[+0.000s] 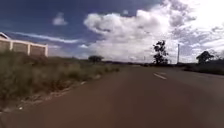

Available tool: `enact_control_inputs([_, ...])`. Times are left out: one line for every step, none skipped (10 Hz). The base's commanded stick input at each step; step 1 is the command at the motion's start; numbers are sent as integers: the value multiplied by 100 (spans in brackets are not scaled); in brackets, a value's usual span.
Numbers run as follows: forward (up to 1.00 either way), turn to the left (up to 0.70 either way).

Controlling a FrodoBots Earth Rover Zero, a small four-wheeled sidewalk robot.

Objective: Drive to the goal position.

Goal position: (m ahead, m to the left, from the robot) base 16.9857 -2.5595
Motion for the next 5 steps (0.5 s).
enact_control_inputs([100, 0])
enact_control_inputs([100, 0])
enact_control_inputs([100, 0])
enact_control_inputs([100, 0])
enact_control_inputs([100, 0])
